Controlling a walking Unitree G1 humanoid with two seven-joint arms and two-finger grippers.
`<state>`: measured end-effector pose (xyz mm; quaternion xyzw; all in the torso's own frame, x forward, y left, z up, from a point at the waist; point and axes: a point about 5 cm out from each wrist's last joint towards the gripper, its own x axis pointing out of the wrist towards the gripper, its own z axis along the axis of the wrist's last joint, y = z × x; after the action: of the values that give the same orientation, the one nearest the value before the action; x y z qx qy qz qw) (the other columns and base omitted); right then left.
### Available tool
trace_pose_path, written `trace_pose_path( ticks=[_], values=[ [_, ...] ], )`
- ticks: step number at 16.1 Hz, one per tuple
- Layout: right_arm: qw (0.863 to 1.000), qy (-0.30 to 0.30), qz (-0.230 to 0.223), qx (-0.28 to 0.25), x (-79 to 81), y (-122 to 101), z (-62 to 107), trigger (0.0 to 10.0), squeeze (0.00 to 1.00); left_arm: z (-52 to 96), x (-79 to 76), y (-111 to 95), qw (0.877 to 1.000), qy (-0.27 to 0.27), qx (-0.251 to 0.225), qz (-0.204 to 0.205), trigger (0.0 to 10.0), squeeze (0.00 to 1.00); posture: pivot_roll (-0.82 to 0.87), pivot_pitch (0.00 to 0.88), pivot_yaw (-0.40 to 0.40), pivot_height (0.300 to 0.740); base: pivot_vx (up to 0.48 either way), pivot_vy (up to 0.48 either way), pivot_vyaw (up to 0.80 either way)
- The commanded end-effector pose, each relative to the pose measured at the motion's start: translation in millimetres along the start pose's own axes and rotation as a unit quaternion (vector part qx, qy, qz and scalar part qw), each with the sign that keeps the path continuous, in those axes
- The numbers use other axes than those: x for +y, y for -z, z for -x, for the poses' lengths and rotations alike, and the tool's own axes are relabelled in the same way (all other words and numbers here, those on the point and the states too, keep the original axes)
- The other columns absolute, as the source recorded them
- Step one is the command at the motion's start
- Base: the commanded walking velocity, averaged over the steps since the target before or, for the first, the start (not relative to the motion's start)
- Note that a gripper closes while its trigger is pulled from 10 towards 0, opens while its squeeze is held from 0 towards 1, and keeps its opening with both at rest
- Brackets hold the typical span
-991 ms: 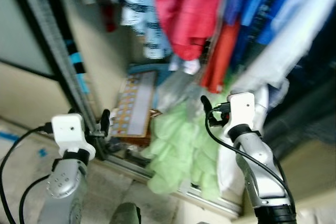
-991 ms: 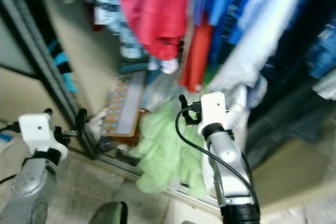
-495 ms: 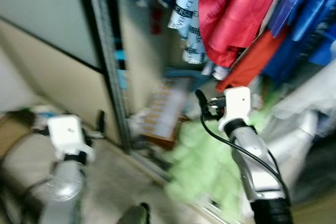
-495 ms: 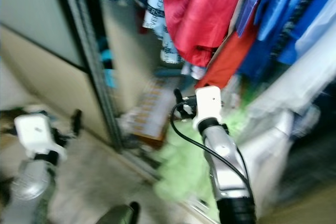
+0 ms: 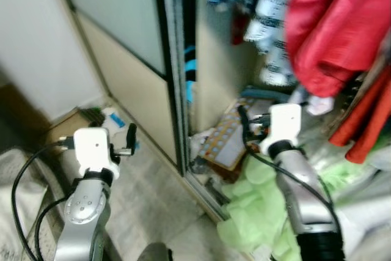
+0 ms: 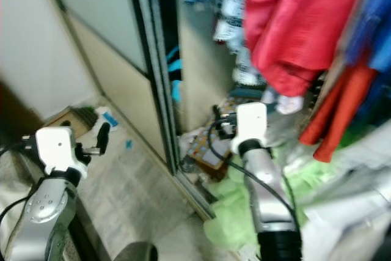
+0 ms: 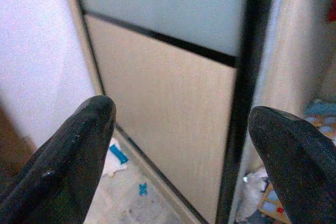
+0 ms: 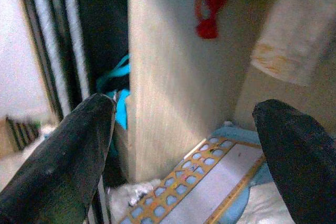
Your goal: Clean up the room
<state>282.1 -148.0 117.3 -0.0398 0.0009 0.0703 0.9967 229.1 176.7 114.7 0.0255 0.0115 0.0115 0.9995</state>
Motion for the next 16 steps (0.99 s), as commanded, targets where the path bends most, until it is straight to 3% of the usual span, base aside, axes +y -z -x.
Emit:
trace_pose_path(
  ticks=[1, 8, 9, 11, 16],
  values=[
    [1.000, -0.013, -0.008, -0.005, 9.8, -2, -3.3, 10.0, 0.00, -0.4, 5.7, 0, 1.000, -0.006, 0.003, -0.010, 10.0, 0.00, 0.04, 0.000, -0.011, 0.740, 0.000, 0.000, 0.80],
    [1.000, -0.024, 0.004, -0.020, 4.8, -11, -17.2, 10.0, 0.00, -0.4, 5.7, 4, 0.999, -0.046, 0.012, -0.006, 10.0, 0.00, 0.05, 0.000, -0.051, 0.740, 0.000, 0.000, 0.80],
    [1.000, -0.023, 0.006, -0.021, 2.1, -13, -20.7, 10.0, 0.00, -0.1, 5.1, 6, 0.999, -0.035, 0.018, 0.011, 10.0, 0.00, 0.05, 0.000, -0.057, 0.740, 0.000, 0.000, 0.80],
    [0.999, -0.029, 0.008, -0.024, 3.2, -14, -21.8, 10.0, 0.00, 1.4, 6.8, 7, 0.999, -0.043, 0.016, 0.000, 10.0, 0.00, 0.05, 0.000, -0.060, 0.740, 0.000, 0.000, 0.80],
    [0.999, -0.043, 0.015, -0.030, 6.2, -16, -24.6, 10.0, 0.00, -1.2, 3.5, 8, 0.999, -0.045, 0.020, 0.014, 10.0, 0.00, 0.04, 0.000, -0.060, 0.740, 0.000, 0.000, 0.80]
  ],
)
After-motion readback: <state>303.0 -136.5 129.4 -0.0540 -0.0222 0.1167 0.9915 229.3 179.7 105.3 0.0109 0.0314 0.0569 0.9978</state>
